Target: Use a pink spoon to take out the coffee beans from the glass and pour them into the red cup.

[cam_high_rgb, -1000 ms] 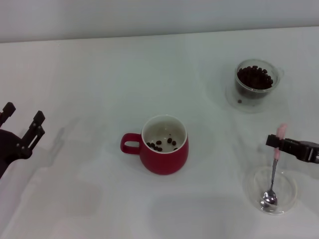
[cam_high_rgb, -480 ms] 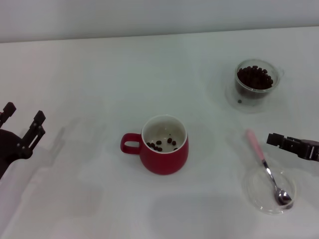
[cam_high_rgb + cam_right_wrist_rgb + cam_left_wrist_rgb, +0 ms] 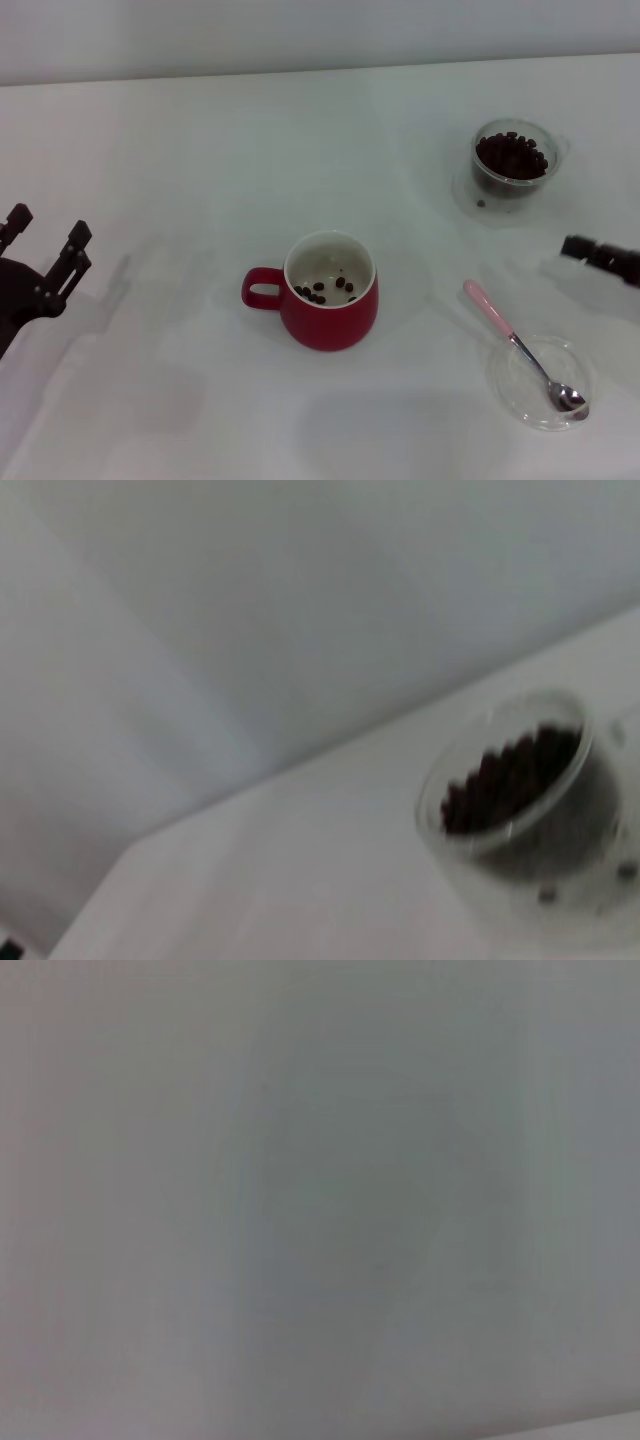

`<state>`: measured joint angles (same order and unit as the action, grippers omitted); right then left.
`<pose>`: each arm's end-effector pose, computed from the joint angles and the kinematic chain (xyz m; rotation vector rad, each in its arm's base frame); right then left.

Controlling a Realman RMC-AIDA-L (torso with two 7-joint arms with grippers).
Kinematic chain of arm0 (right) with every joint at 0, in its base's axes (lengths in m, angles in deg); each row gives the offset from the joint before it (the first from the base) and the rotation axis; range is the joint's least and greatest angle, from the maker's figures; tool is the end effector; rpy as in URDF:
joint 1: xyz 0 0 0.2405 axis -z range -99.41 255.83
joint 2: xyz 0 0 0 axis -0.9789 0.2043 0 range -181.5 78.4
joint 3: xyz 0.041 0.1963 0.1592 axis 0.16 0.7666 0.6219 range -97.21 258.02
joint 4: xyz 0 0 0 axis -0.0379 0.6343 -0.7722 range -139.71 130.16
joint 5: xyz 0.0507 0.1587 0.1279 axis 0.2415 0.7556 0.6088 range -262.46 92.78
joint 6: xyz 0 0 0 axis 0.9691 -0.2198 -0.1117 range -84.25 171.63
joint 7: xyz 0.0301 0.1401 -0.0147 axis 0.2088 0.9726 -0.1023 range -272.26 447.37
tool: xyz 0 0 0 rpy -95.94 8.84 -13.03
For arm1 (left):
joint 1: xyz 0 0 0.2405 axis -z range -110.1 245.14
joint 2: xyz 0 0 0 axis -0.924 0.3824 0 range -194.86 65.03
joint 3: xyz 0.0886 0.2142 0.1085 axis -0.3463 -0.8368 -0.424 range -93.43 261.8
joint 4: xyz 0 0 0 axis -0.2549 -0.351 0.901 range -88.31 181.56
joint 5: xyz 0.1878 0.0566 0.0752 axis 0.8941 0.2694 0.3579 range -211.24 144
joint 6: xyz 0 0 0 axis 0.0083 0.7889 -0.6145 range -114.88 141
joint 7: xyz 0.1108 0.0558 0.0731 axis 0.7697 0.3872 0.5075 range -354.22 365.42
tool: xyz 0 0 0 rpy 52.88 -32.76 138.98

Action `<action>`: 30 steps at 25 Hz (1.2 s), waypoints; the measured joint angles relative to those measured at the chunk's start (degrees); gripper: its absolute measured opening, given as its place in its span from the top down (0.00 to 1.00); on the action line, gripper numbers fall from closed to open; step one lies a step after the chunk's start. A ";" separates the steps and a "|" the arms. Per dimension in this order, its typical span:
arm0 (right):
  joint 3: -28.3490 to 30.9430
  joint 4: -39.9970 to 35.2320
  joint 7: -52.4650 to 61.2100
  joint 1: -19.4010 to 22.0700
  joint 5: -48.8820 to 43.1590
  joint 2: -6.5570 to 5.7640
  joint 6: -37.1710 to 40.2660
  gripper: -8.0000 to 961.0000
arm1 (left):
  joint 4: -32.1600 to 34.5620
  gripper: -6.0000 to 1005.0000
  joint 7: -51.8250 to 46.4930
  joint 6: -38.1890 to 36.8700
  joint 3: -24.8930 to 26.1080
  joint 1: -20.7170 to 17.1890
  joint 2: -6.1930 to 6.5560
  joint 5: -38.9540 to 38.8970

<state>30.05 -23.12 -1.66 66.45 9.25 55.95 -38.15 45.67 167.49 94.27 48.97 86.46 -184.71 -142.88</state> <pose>0.3922 0.2390 0.0443 -2.0681 1.4681 0.8891 -0.3376 0.2582 -0.0391 -1.9098 -0.4877 -0.7778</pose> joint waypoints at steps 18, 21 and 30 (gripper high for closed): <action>25.95 -1.77 -16.31 0.63 -0.15 -1.77 -1.36 0.71 | 0.61 0.30 0.00 -0.10 0.32 -0.23 0.29 -1.80; 30.60 -1.77 -21.88 1.08 0.08 -0.38 -0.43 0.71 | 1.14 0.30 0.00 -0.13 0.32 -0.24 0.34 -2.25; 44.58 -1.21 -38.17 1.48 0.32 4.99 4.52 0.71 | 2.24 0.30 0.00 -0.18 0.32 -1.03 0.43 -5.52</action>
<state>74.63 -24.33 -39.83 67.93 9.57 60.94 -33.63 47.91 167.49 94.09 49.30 85.43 -184.27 -148.39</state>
